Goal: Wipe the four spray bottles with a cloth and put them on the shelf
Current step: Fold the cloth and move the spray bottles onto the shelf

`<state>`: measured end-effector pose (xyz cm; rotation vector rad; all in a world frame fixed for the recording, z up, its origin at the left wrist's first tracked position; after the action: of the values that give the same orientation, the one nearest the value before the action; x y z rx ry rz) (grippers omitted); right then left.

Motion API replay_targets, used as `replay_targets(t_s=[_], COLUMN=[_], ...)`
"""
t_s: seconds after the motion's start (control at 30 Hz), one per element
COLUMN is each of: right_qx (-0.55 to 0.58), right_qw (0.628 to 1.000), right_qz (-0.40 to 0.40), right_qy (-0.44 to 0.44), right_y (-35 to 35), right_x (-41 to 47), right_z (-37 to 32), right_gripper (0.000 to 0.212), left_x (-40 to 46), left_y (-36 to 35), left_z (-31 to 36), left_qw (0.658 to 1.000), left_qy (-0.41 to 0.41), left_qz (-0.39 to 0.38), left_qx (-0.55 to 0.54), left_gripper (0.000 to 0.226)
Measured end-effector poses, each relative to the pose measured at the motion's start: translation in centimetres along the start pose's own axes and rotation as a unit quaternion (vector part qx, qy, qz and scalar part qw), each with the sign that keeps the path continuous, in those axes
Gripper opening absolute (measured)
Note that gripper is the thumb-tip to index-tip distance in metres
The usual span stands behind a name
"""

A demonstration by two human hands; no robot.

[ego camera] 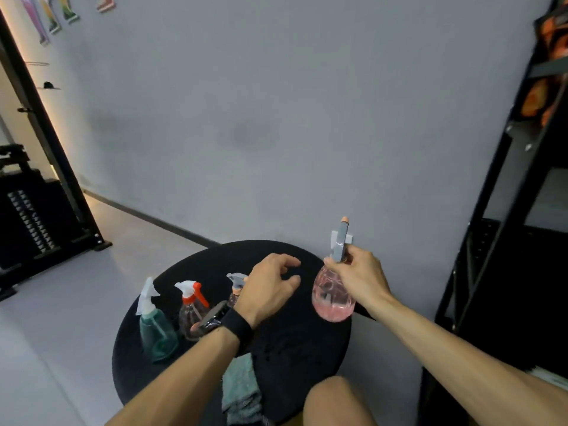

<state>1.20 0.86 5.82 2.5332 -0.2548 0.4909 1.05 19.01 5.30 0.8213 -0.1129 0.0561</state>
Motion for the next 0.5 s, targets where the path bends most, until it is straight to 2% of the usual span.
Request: replay_targets(t_s=[0.4, 0.5], right_qx=[-0.007, -0.005], right_qw=[0.999, 0.999], right_qz=[0.033, 0.038], right_qy=[-0.007, -0.005], right_y=[9.3, 11.3], right_x=[-3.9, -5.5], right_z=[-0.3, 0.0], right_gripper=[0.015, 0.009], left_x=[-1.5, -2.2], left_y=[-3.1, -4.6], left_z=[8.4, 10.2], left_qw=[0.996, 0.993], left_qy=[-0.080, -0.101], left_qz=[-0.042, -0.065], left_qx=[-0.003, -0.009], left_gripper=[0.042, 0.043])
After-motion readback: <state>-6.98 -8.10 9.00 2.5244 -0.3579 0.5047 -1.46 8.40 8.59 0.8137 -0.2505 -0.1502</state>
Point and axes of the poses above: each hand's wrist, its own x-axis towards the middle knuckle, its own y-axis out of the back of the hand, z = x × y, the point moved 2 cm from there along x, towards the middle knuckle, and after that the axes turned 14 degrees about y, right-handed, at the moved point
